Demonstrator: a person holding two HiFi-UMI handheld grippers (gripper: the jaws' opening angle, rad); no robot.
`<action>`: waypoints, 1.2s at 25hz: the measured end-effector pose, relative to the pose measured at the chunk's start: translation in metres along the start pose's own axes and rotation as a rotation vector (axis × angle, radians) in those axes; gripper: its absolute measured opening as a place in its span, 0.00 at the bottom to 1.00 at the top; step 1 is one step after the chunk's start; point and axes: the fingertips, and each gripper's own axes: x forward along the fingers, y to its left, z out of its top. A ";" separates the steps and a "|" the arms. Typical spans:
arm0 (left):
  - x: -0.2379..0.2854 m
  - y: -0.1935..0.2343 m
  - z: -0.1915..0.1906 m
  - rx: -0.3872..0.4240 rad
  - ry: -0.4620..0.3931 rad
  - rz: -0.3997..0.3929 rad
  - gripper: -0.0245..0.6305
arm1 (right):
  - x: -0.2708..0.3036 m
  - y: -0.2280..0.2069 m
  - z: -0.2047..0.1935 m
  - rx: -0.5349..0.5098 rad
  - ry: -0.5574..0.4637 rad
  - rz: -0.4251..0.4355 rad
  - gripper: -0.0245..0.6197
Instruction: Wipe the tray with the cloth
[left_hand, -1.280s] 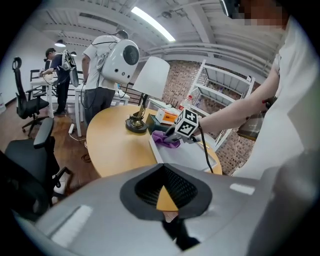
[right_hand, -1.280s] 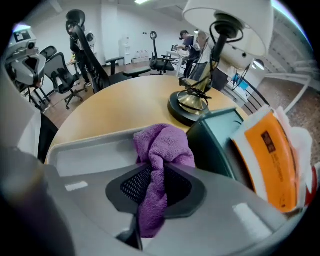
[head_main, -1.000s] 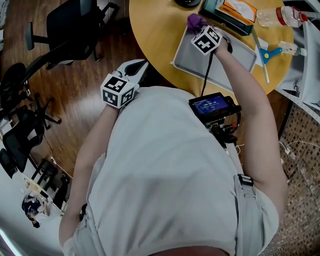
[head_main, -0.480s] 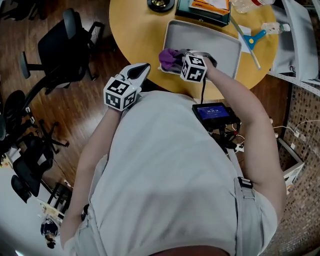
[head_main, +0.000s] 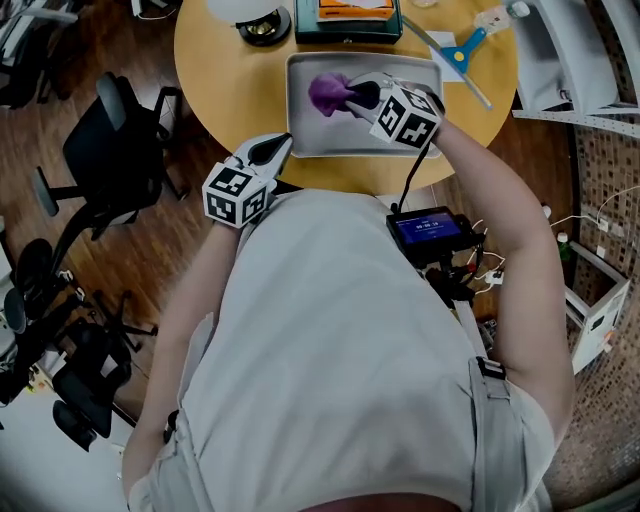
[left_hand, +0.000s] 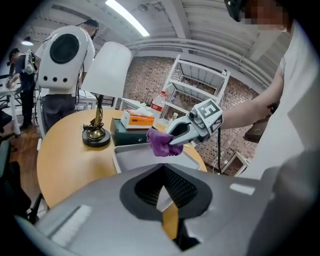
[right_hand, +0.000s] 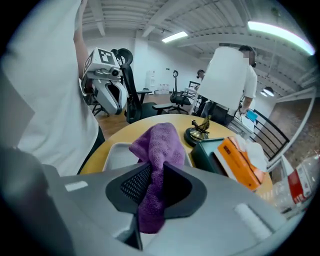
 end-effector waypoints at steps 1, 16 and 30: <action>0.003 -0.002 0.001 0.004 0.002 -0.006 0.04 | -0.008 -0.007 -0.010 0.012 0.011 -0.020 0.14; 0.045 -0.029 0.031 0.045 0.003 -0.051 0.04 | -0.131 -0.074 -0.225 0.550 0.163 -0.408 0.14; 0.029 -0.027 0.020 0.038 0.013 0.018 0.04 | -0.097 -0.028 -0.334 0.868 0.456 -0.378 0.15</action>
